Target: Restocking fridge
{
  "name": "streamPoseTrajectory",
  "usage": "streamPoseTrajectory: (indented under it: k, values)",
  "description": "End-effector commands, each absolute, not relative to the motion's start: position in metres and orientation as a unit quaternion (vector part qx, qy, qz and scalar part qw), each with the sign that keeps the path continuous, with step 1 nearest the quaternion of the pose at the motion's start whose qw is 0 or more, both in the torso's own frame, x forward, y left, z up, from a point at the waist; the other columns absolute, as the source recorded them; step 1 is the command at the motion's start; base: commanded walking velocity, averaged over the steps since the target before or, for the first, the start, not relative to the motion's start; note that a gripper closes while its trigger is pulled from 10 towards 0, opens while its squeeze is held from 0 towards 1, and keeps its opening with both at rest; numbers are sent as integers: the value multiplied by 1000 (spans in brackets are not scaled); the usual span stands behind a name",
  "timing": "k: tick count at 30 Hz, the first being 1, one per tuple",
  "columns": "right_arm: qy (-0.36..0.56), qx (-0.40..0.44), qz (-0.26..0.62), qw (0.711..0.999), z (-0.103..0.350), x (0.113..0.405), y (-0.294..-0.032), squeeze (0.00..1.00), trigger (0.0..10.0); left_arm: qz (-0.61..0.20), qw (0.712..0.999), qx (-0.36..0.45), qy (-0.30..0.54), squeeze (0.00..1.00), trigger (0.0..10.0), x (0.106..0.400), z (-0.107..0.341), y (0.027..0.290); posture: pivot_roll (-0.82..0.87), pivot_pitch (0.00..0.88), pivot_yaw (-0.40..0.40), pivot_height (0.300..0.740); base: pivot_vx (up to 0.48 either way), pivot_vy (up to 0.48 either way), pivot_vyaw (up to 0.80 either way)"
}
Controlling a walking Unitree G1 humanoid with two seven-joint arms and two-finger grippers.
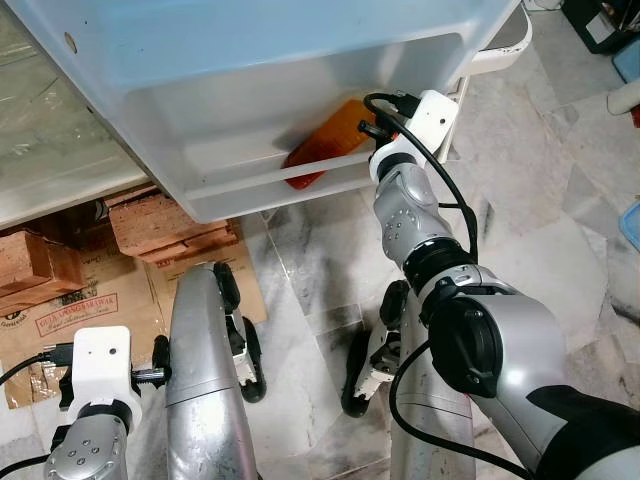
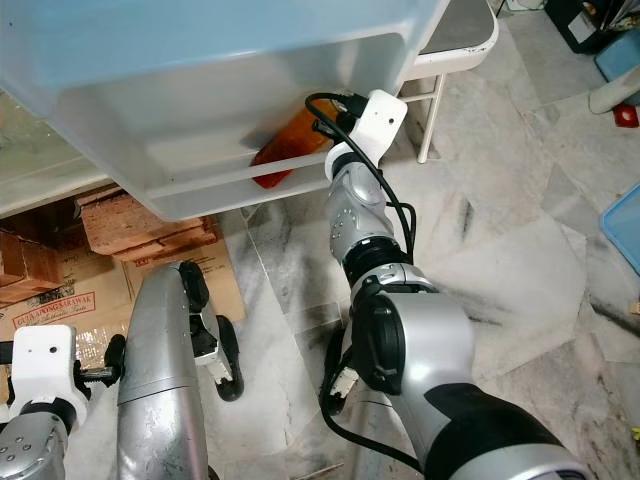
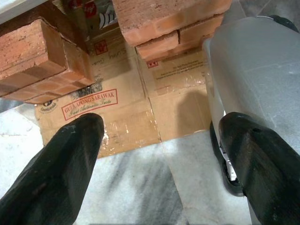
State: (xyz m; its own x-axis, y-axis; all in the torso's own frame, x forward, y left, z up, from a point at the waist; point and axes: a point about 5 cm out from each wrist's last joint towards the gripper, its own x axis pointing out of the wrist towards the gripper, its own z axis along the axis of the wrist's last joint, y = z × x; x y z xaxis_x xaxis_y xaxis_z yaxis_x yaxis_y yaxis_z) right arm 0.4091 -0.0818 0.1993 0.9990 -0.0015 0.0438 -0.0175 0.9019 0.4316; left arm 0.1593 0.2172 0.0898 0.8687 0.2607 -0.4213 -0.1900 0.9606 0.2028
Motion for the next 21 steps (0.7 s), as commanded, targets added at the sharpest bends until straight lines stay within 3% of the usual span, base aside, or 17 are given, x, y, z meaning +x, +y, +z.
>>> streamPoseTrajectory:
  k: [1,2,3,4,5,6,21]
  values:
    - [-9,225,-1,974,192,408,-82,0,3059,124,955,79,259,0,10000,152,79,220,298,469,-95,526,0,0,0]
    - [-7,228,0,974,192,408,-82,0,5333,124,955,79,259,0,10000,152,79,220,299,469,-95,526,0,0,0]
    - [-5,231,3,973,192,408,-81,0,5333,124,955,79,259,0,10000,152,79,220,300,469,-95,526,0,0,0]
    - [-4,233,4,972,191,408,-81,0,8784,124,955,79,259,0,10000,152,79,220,300,470,-95,526,0,0,0]
    - [-4,240,8,971,191,408,-80,518,10000,124,955,79,259,0,10000,152,79,220,300,470,-95,526,0,0,0]
    - [-4,250,13,968,191,408,-79,1000,10000,124,955,79,259,0,10000,152,79,220,301,471,-95,526,0,0,0]
    - [25,293,33,955,184,405,-66,1000,10000,125,955,77,259,0,10000,151,80,218,305,478,-98,526,0,0,0]
